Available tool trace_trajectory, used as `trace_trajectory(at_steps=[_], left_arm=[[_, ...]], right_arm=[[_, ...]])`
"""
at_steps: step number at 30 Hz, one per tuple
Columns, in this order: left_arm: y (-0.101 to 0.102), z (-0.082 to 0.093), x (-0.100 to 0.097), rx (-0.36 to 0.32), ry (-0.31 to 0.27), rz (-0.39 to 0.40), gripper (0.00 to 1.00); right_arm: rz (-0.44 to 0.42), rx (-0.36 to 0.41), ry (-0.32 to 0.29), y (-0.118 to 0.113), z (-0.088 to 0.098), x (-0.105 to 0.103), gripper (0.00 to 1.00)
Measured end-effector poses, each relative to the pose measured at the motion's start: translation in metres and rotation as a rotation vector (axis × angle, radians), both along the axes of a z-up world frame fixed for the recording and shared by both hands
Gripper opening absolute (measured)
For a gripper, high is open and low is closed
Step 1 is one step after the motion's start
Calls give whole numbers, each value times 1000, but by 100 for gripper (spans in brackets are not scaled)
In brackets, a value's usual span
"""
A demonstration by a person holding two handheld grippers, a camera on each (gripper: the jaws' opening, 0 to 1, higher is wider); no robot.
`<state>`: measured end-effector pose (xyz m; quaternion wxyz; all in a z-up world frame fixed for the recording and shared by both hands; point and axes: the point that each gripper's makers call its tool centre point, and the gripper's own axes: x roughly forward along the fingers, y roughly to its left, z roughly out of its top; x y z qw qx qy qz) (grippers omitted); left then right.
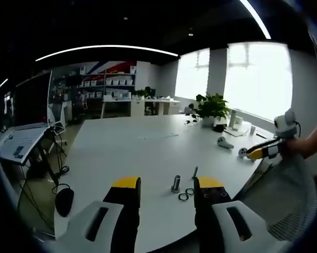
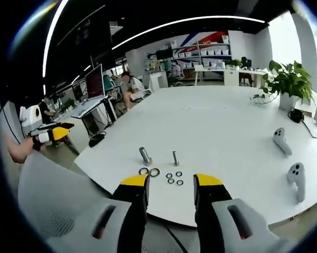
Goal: Place the washer onto the threaded stud by aligning its center hole with the stud, sliding it down to the base, and recovering from edge contact or off-axis alignment until the washer reaches the visible bottom stop.
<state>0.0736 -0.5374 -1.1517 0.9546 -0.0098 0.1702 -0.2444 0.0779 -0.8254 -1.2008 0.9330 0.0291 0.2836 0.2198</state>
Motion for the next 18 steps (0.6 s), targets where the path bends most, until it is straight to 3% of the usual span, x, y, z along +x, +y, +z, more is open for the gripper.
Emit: trace_trajectory(at_steps=[9,13,15,18], left_arm=[[2,0,0,-2,3,7,37],[2,3,0,-12,-10,8,35],[2,1,0,-11,-2,8,35],[0,1,-1,-19,0,4,35]], right_arm=[[8,21,9,4,3,-2,44],[5,23,19,4,-3,-1,42],[-9,25,56,1,-9,0,40],[-19,41,47,0,-6,-2,39]])
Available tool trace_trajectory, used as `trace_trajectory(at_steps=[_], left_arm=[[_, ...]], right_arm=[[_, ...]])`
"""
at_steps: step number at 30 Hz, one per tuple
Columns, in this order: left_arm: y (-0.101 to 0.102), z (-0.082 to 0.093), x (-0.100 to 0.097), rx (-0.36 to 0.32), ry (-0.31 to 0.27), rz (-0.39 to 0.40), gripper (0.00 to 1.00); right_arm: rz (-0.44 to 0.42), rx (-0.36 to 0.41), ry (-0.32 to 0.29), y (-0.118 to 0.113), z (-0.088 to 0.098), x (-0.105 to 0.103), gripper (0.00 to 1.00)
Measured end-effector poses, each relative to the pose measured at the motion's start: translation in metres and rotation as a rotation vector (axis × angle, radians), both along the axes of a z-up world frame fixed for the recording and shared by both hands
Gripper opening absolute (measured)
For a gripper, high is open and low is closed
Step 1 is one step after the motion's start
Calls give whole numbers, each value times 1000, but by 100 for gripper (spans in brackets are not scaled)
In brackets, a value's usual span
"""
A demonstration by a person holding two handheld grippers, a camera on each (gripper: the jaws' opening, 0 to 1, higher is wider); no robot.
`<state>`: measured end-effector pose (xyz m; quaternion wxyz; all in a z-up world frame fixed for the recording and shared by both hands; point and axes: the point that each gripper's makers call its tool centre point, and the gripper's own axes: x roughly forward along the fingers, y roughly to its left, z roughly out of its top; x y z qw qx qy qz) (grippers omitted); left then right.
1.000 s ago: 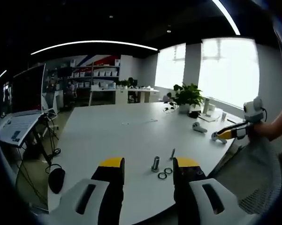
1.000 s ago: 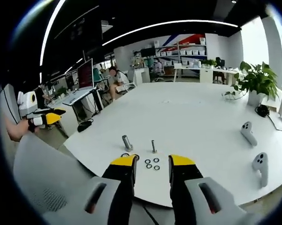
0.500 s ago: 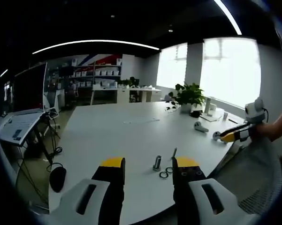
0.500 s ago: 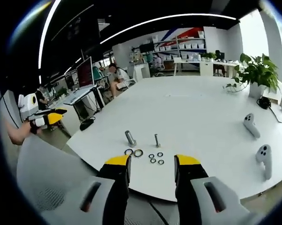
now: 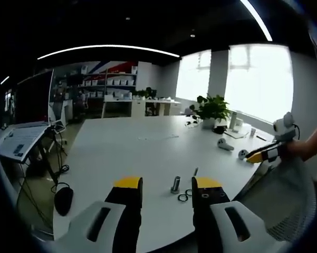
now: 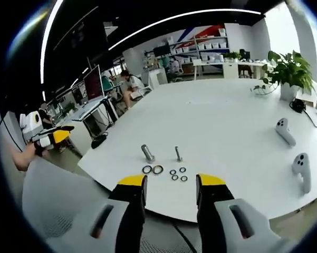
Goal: Place the washer onto the threaded stud by aligning its center hole with the stud, sliding it down to the base, and recovering from edge contact or off-axis alignment until the washer reaches the visible bottom stop.
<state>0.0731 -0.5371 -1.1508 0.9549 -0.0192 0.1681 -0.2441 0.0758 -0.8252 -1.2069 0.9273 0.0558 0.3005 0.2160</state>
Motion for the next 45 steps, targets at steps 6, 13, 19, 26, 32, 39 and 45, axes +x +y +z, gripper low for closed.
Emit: trace_trajectory(at_steps=[6,13,19,26,32,39,45], left_arm=[[-1,0,0,-15,6,-1,36],[-7,-1,-2,-36,22,-28,36],[-9,3,-3,-67,14,-38,36],[-9,4,-3,-61,3,-42,36],[-3,5,-1,-39,-16,-15,36],[4,6,1,-39,-19,22,36],[7,3,3,-28,-5,40,37]], right_arm=[[-9,-6,-15,-3,2,1,38],[-28,-8,-9,-5,0,2,38],[-61,-11,-9,-12,0,4,37],[-56,-16,-3,-11,-1,3,38],[-43,4,15,-8,-3,2,38],[-42,17,7,-7,-2,1,38],[-4,10,28,-1,-6,-2,37]])
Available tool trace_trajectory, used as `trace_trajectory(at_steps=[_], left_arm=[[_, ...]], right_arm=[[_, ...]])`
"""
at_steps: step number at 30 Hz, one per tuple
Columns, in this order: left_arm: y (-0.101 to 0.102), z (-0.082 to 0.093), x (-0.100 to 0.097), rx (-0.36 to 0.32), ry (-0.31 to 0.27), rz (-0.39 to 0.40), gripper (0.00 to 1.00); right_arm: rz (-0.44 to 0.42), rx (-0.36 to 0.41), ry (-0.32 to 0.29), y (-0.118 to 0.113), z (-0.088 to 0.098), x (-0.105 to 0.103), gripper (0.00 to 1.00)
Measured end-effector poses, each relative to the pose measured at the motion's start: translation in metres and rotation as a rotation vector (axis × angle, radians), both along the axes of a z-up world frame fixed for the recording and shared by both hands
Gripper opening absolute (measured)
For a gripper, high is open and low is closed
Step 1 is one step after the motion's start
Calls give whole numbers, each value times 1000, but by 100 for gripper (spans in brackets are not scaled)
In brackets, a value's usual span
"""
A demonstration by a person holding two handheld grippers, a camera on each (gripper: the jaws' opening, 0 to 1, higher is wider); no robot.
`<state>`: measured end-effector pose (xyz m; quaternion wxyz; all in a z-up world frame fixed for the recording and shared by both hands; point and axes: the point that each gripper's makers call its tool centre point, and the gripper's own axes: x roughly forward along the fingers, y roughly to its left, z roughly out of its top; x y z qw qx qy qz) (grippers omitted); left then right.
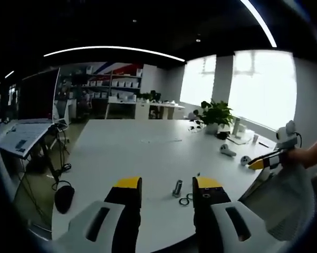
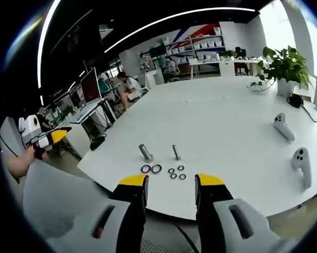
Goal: Place the washer onto the threaded stud by aligning its center hole with the stud, sliding it down to the base, and recovering from edge contact or off-axis alignment until the washer reaches the visible bottom stop.
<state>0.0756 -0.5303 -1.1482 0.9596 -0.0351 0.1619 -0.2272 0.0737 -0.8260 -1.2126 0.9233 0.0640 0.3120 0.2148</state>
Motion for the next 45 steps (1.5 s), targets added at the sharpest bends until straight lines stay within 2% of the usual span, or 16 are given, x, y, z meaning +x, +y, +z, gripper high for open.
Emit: trace_trajectory(at_steps=[4,10,15,20,26,34,42,44,45], left_arm=[[-1,-5,-1,12,24,-4,36],[4,-3,0,12,13,23,36],[7,-7,1,-4,34,37,36],[1,-11,-1,9,51,3,36],[1,-11,-2,7,53,4,36],[-19,-22,-11,21,111,-100,38],[-22,-18,-13,35,108,-101,43],[-23,-20,-13,60,116,-103,47],[-24,-20,-16,100,118,-113,47]], right_arm=[[36,-7,15,5,-4,-2,37],[59,12,14,9,-3,-4,34],[86,13,38,13,-6,-7,34],[68,10,56,10,-9,-8,35],[86,7,68,12,-12,-10,36],[101,31,85,15,-13,-11,36],[101,35,83,14,-12,-11,36],[97,38,83,14,-12,-11,36],[97,38,83,14,-12,-11,36]])
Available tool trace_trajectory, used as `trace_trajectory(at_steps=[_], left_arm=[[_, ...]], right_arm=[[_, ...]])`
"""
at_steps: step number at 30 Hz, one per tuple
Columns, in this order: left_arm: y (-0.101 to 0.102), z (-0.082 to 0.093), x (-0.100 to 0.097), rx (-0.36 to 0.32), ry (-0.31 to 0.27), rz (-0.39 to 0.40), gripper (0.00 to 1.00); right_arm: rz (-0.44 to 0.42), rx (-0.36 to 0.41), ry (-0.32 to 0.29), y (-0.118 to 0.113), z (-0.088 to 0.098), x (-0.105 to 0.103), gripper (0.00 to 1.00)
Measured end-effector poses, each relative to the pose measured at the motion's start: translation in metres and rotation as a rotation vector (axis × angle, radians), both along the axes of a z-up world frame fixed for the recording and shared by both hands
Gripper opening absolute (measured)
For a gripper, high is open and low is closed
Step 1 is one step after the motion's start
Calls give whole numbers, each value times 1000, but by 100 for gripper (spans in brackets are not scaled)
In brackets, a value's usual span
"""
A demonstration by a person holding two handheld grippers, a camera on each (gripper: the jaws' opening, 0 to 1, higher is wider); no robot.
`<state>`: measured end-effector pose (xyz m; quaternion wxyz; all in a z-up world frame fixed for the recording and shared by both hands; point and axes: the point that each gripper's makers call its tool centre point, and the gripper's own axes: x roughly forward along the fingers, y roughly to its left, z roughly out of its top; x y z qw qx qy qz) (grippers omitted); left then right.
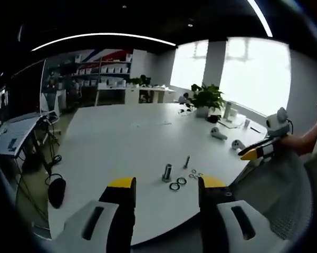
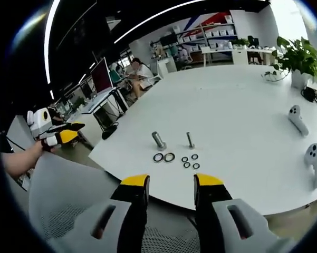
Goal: Place the washer onto the threaded stud by aligning its center hole with the stud, sliding it down to the base, and recovering from edge contact or off-axis alignment until the washer reaches the visible bottom stop.
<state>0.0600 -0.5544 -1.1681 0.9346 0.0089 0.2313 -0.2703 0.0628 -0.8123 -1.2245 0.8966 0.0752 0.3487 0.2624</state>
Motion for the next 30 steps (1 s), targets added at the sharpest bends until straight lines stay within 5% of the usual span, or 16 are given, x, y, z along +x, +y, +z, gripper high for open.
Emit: trace_trajectory(at_steps=[7,14,30], left_arm=[[-20,0,-12,140,-20,-68,47],[-29,-13,-10,186,-14,-124,46],[-29,-16,-13,141,1,-141,40]], right_arm=[[-5,8,-1,0,1,0,36],[-2,19,-2,2,2,0,36],[6,32,4,6,2,-1,35]])
